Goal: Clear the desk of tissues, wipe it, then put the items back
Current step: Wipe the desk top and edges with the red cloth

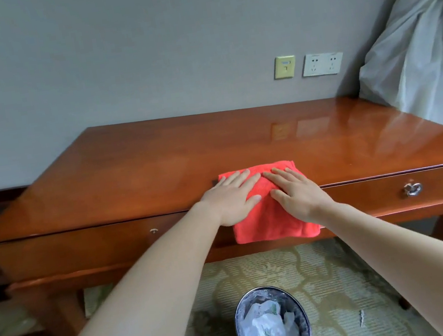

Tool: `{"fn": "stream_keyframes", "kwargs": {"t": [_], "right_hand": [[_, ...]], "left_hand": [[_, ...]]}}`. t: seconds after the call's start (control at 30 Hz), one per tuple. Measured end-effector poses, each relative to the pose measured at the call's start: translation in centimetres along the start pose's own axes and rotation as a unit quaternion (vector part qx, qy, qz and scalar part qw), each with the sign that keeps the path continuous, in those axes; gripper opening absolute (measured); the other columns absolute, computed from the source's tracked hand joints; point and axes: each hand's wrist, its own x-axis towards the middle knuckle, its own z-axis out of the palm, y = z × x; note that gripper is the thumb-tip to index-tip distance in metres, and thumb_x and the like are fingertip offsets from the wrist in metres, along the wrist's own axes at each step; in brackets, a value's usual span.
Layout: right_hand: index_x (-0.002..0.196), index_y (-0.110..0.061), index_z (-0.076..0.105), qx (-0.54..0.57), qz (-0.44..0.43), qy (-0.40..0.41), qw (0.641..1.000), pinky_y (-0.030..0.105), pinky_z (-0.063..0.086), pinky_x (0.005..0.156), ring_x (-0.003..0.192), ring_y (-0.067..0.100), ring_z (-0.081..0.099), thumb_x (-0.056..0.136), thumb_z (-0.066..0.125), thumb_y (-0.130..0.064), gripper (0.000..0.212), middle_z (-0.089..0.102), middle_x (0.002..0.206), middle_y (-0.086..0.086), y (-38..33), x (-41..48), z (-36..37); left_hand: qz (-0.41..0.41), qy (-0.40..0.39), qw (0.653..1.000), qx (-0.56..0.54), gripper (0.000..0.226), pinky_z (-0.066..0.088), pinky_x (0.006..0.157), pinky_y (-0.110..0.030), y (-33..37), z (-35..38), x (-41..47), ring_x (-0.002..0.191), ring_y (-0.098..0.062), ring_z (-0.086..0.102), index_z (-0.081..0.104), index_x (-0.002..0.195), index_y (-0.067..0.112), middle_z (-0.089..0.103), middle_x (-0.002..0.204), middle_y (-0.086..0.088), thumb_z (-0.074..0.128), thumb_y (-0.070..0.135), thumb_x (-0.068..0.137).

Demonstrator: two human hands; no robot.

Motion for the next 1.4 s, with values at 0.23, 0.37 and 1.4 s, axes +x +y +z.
{"fn": "stream_keyframes", "kwargs": {"t": [0.23, 0.37, 1.4], "right_hand": [[0.154, -0.037, 0.016, -0.004, -0.040, -0.037, 0.998, 0.039, 0.004, 0.122, 0.151, 0.015, 0.001, 0.103, 0.025, -0.042, 0.053, 0.009, 0.163, -0.009, -7.9, 2.8, 2.3], [0.155, -0.037, 0.015, 0.001, -0.080, -0.056, 0.995, 0.043, 0.004, 0.122, 0.151, 0.017, 0.000, 0.102, 0.024, -0.045, 0.054, 0.008, 0.163, -0.008, -13.4, 4.5, 4.0], [0.156, -0.027, 0.017, 0.039, 0.029, -0.029, 0.998, 0.031, 0.001, 0.121, 0.151, 0.014, 0.002, 0.105, 0.025, -0.038, 0.052, 0.008, 0.163, -0.006, 8.5, 1.6, -3.2]], "left_hand": [[-0.056, 0.019, 0.998, -0.013, 0.058, -0.001, 0.122, -0.032, -6.5, -0.7, -5.4, 0.151, -0.009, -0.005, 0.000, 0.158, 0.029, -0.005, 0.166, 0.007, 0.019, 0.046, 0.106], [-0.096, 0.025, 0.995, -0.009, 0.058, -0.002, 0.120, -0.029, -11.0, -1.2, -9.5, 0.151, -0.007, -0.005, 0.000, 0.158, 0.030, -0.004, 0.165, 0.009, 0.019, 0.046, 0.106], [0.032, -0.032, 0.999, -0.018, 0.061, -0.007, 0.122, -0.032, 4.5, 0.4, 9.8, 0.151, -0.008, -0.008, -0.003, 0.157, 0.027, -0.008, 0.165, 0.006, 0.016, 0.049, 0.104]]}}
